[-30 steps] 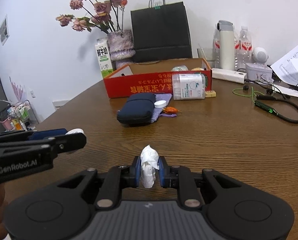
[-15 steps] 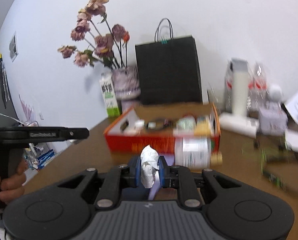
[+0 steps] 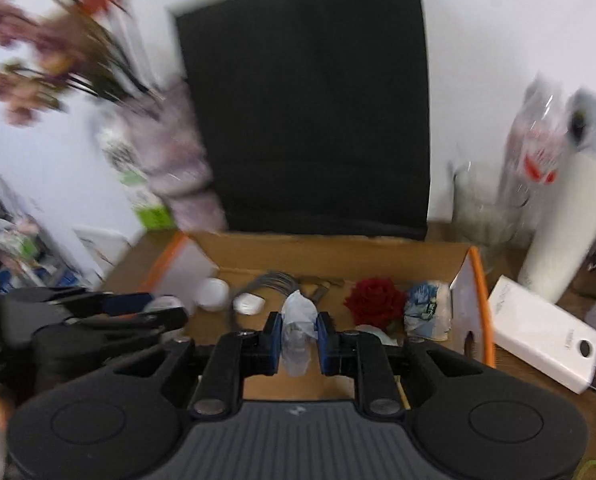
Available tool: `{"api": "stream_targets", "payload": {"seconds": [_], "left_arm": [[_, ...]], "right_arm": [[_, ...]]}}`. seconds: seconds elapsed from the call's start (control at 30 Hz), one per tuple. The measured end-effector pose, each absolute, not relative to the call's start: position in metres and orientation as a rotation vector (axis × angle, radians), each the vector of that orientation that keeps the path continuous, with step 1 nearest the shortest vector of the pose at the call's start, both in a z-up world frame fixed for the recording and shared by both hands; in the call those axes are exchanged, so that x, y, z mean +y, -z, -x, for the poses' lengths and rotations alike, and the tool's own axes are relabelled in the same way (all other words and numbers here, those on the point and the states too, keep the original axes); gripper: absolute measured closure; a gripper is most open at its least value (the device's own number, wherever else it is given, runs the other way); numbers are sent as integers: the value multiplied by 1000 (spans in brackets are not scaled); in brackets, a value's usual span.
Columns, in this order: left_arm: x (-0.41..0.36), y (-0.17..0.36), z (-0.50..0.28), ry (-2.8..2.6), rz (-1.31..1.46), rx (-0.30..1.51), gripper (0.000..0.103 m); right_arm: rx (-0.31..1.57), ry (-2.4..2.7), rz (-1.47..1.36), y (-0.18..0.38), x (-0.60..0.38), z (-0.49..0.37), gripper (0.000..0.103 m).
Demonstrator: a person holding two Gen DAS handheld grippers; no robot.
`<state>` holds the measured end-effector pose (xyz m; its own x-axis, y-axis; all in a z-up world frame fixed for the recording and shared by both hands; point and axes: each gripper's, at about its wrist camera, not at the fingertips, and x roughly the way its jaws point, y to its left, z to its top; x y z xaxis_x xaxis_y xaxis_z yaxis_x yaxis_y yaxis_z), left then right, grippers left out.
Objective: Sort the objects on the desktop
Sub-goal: 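Carry the container and tissue into the box and open both tools, then withdraw both tools from the box back over the table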
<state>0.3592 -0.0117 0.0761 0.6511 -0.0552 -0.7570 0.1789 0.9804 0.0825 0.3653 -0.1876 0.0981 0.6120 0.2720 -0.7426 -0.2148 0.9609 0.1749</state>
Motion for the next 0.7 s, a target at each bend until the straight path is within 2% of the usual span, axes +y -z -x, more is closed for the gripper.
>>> {"api": "stream_targets", "payload": {"seconds": [0.27,0.37,0.43,0.53,0.57,0.7], "left_arm": [[-16,-44,-393,117,-211,947,61],[-15,-47,-393,122,-211,932,56],[-14,-55,-394,137,-186,918,50],[-12,-76,-389,108,-163,874,26],[-10,-83,-387,87,-142,860,14],[-5,-104,-375,44,-78,879,9]], "right_arm": [[1040,-207,7,-40,-166,-424,84],[1055,-178,6,-36,-167,-428,73],[1037,-182,-26,-43,-171,-425,56],[980,-183,-75,-65,-181,-414,53],[963,-178,-84,-73,-184,-410,53],[915,-149,-71,-102,-196,-392,42]]}}
